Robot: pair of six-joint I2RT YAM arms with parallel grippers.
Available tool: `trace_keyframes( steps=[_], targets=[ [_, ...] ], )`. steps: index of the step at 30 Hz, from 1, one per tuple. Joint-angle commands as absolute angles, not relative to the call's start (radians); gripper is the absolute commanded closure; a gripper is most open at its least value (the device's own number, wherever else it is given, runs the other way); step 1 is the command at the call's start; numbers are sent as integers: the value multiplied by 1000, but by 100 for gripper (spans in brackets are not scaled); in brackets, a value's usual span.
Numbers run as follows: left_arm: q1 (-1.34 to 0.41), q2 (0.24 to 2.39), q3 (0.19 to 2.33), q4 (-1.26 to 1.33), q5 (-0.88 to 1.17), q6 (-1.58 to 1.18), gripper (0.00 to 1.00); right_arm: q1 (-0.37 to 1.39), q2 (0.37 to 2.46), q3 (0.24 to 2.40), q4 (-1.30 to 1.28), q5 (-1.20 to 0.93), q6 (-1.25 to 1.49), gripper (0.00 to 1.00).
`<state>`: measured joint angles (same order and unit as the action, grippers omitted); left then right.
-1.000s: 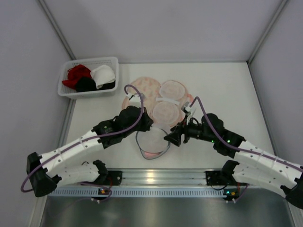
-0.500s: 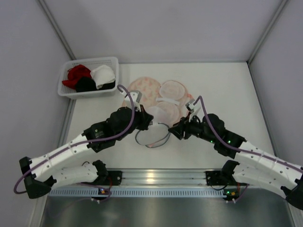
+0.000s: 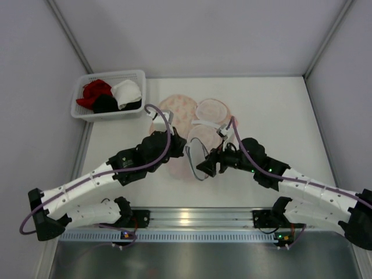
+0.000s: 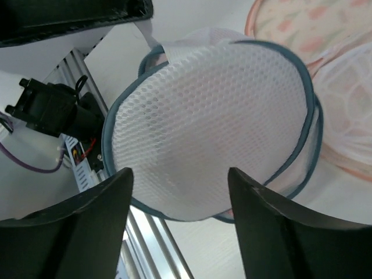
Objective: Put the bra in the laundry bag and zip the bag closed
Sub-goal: Zip the zipper on the laundry bag.
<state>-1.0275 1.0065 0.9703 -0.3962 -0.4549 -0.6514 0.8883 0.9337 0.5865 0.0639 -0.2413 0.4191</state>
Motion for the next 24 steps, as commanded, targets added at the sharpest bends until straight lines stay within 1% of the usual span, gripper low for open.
trace_keyframes(
  steps=[1,3,5,6,9,15,17,22,24],
  targets=[
    [-1029,959,1017,-337,-569,-695,100,894,977,592,159,-261,451,27],
    [-1029,956,1012,-337,-595,-710,100,900,992,586,166,-241,481,23],
    [-1031,948,1014,-336,-594,-701,100,900,994,555,187,-209,514,21],
    [-1029,945,1015,-325,-586,-690,100,900,989,543,195,-162,566,21],
    [-1029,904,994,-284,-539,-652,100,899,977,496,264,-121,638,21],
    [-1028,810,907,-178,-479,-618,100,897,985,472,330,-40,681,21],
    [-1029,782,888,-170,-491,-627,100,893,997,450,383,-49,683,22],
    [-1028,753,893,-189,-492,-617,100,888,1026,387,665,-149,663,25],
    [-1029,746,894,-192,-482,-615,100,888,1051,396,680,-163,654,27]
  ],
)
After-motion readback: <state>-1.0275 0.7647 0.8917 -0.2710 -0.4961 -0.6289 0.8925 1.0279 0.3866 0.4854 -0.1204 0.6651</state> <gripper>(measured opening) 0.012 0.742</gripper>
